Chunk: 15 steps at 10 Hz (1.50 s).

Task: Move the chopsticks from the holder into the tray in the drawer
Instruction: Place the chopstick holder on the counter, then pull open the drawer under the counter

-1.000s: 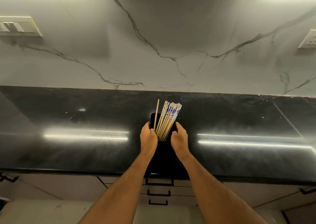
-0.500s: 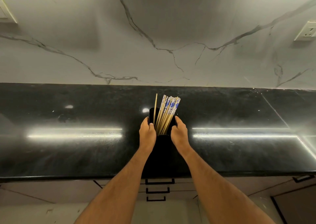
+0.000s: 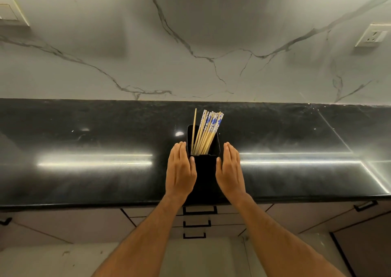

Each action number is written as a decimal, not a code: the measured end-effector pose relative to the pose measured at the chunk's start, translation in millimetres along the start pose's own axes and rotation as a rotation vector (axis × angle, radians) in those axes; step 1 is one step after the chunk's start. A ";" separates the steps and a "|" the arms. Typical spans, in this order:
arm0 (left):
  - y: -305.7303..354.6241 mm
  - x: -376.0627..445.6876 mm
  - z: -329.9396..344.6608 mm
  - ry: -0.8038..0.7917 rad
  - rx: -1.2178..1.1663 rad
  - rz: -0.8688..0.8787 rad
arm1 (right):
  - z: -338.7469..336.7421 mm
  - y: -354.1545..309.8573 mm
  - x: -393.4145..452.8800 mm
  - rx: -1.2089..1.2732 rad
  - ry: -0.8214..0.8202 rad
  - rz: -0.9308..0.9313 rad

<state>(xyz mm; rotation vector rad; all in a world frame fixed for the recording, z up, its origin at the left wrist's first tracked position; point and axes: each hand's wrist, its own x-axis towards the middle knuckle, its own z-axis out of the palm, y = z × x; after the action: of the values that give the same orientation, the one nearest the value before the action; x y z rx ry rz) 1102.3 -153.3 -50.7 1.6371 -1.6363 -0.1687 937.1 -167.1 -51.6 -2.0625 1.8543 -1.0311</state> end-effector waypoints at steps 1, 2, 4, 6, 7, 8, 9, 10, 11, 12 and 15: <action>-5.5 -30.8 -8.3 -0.042 0.094 0.115 | -8.5 -0.2 -27.7 -0.073 -0.012 -0.065; -8.4 -64.0 -13.1 -0.086 0.161 0.147 | -13.6 0.2 -55.5 -0.128 -0.031 -0.128; -11.3 -119.1 -20.0 -0.146 0.200 0.171 | -14.9 12.8 -109.3 -0.165 -0.089 -0.280; -18.2 -175.7 -4.8 -0.239 0.311 0.224 | -6.6 43.7 -157.3 -0.158 -0.224 -0.361; -24.5 -186.0 11.9 -0.313 0.363 0.221 | 6.4 58.6 -169.6 -0.228 -0.308 -0.339; -38.0 -185.4 31.6 -0.427 0.405 0.161 | 26.4 71.5 -171.3 -0.265 -0.423 -0.305; -58.0 -178.6 55.2 -0.524 0.385 0.126 | 51.1 81.1 -162.3 -0.282 -0.510 -0.295; -77.9 -171.6 77.1 -0.649 0.381 0.031 | 71.2 91.6 -151.8 -0.320 -0.603 -0.235; -91.1 -165.7 100.2 -0.720 0.376 0.032 | 87.6 97.7 -143.5 -0.324 -0.617 -0.161; -96.6 -162.4 113.7 -0.614 0.414 -0.062 | 104.8 100.6 -133.4 -0.457 -0.629 -0.188; -106.8 -180.1 137.1 -0.422 0.184 -0.047 | 125.8 94.2 -140.5 -0.458 -0.655 -0.180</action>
<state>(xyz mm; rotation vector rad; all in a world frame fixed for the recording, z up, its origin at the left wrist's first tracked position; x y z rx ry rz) 1075.4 -68.5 -284.7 1.8721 -1.9750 -0.4215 939.2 -94.4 -249.4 -2.4331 1.6577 0.0994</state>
